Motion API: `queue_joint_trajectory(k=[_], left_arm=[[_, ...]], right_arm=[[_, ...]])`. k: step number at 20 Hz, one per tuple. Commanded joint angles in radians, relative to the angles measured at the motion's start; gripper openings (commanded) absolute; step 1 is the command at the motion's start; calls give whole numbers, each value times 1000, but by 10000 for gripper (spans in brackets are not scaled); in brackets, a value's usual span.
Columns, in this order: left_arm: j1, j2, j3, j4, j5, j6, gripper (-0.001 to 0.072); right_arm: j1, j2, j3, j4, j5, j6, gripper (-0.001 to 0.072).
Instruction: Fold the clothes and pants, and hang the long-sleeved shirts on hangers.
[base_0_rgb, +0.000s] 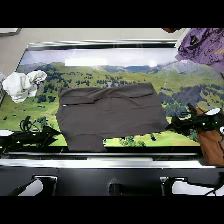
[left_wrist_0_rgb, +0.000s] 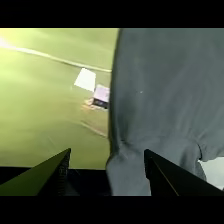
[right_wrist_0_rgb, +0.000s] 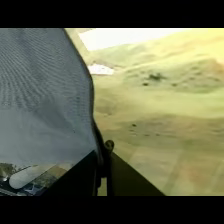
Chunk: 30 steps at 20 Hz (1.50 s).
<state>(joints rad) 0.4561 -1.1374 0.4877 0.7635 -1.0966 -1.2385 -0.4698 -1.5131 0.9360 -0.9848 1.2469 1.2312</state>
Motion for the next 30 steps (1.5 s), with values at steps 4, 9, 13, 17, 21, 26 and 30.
queue_joint_trajectory(k=[4, 9, 13, 17, 21, 26, 30], left_arm=[[-125, -83, -10, -96, 87, 12, 494], [-170, -104, -10, -107, 97, 13, 180], [-172, -97, 33, -122, 88, 12, 20], [-188, -92, 214, -125, 75, 8, 18], [-215, -91, 551, -124, 56, -51, 17], [-214, -90, 1139, 133, -47, -233, 17], [-214, -47, 1570, 470, -200, -407, 17]], right_arm=[[1, 7, 1, 12, 28, 15, 37], [1, 7, 1, 13, 49, 15, 37], [1, 43, 2, 83, 71, -17, 36], [114, 121, 89, 133, 5, -54, 36], [275, 146, 423, 79, -114, 50, 35], [328, 167, 1008, -82, -132, 192, 35], [328, 338, 1208, -194, -138, 221, 35]])
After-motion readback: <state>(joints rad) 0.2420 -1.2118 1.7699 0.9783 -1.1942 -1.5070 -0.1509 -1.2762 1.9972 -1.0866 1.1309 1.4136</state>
